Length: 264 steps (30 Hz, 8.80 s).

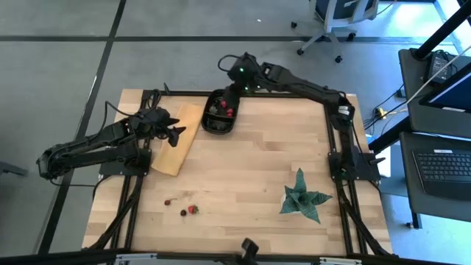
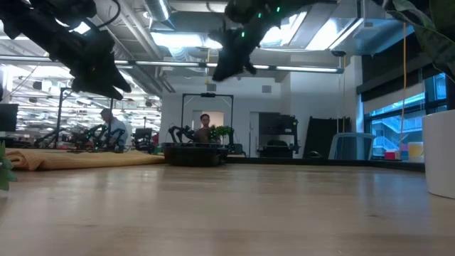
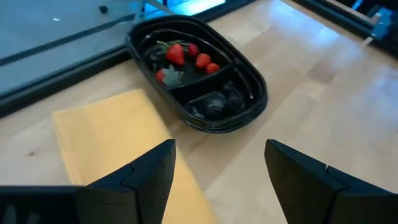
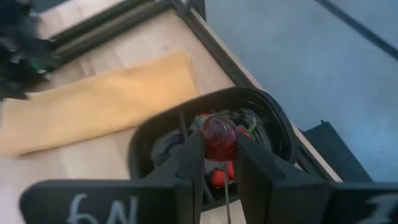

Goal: Pick and placing Produce into tupperware
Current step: Put the right red cherry into the black bin, then put the red strawberry into the black bin

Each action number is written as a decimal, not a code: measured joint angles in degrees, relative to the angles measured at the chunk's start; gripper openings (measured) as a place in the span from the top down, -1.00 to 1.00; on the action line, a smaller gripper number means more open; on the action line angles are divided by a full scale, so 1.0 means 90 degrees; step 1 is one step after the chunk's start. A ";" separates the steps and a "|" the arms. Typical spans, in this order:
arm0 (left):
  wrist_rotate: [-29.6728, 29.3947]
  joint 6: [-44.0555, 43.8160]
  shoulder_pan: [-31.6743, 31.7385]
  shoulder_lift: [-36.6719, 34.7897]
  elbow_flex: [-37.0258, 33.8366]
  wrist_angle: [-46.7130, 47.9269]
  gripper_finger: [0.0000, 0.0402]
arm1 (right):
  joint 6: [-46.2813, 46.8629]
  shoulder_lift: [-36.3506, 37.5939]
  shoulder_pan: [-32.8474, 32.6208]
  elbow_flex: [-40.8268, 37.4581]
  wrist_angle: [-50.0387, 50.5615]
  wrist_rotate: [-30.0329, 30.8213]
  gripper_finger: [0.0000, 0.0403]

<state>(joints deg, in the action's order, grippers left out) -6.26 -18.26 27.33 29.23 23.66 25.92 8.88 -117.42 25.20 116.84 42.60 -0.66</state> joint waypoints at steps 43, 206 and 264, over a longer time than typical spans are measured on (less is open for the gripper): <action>-0.0421 0.0107 0.0000 0.0000 0.0000 -0.0025 -0.19 | 0.0146 -0.1997 0.0331 -0.0005 0.0498 -0.0617 0.63; 0.0172 -0.2795 -0.6914 0.8575 0.4986 0.2641 -0.19 | 0.0121 0.9517 -0.1985 -1.0530 -0.3555 0.0456 0.11; -0.0085 -0.1837 -0.2245 0.6566 0.4979 0.1949 0.29 | -0.0028 0.9517 -0.1987 -1.0530 -0.3615 0.0468 0.11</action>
<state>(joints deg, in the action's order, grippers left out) -7.02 -34.79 7.13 88.33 68.47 43.47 8.63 -31.77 7.31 22.06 10.07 3.55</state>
